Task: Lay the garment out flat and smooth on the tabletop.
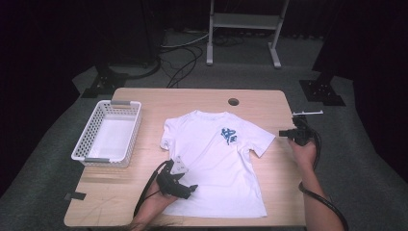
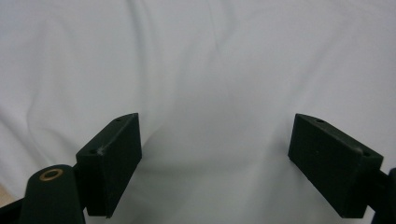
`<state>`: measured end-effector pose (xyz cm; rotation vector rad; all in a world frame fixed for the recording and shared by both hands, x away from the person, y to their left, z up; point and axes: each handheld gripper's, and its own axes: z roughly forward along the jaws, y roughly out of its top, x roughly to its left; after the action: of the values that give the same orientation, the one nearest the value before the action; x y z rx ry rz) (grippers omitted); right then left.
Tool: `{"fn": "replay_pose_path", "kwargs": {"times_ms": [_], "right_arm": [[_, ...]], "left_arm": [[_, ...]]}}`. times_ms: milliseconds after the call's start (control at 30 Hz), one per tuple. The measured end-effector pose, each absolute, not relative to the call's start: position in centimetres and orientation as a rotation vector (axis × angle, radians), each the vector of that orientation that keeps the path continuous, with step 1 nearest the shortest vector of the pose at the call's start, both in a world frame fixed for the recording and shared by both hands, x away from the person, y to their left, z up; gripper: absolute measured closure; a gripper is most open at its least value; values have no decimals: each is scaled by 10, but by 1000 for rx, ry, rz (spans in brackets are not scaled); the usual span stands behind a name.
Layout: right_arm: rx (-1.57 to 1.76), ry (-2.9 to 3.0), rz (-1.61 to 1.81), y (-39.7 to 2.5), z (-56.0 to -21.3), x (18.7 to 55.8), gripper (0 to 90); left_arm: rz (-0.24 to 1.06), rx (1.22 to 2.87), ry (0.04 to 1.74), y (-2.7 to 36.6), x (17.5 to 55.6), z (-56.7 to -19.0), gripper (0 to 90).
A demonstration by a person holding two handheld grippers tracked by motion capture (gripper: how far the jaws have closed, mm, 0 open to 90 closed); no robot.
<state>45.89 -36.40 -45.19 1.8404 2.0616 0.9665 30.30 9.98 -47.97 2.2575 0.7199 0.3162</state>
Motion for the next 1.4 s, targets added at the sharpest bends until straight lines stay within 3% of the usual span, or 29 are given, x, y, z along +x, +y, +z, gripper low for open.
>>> {"fn": "replay_pose_path", "kwargs": {"times_ms": [167, 600, 1067, 1400], "right_arm": [[1840, 2084, 1049, -363, -452, 459, 867], [1612, 2363, 1109, -304, -464, 425, 768], [1701, 2277, 1080, -335, -468, 430, 778], [1673, 2249, 1158, -340, -465, 419, 672]], "left_arm": [[313, 2265, 720, 99, 303, -479, 162], [276, 2270, 728, 98, 303, -477, 161], [223, 2273, 712, 93, 299, -474, 161], [215, 2267, 693, 91, 296, -471, 161]]}}
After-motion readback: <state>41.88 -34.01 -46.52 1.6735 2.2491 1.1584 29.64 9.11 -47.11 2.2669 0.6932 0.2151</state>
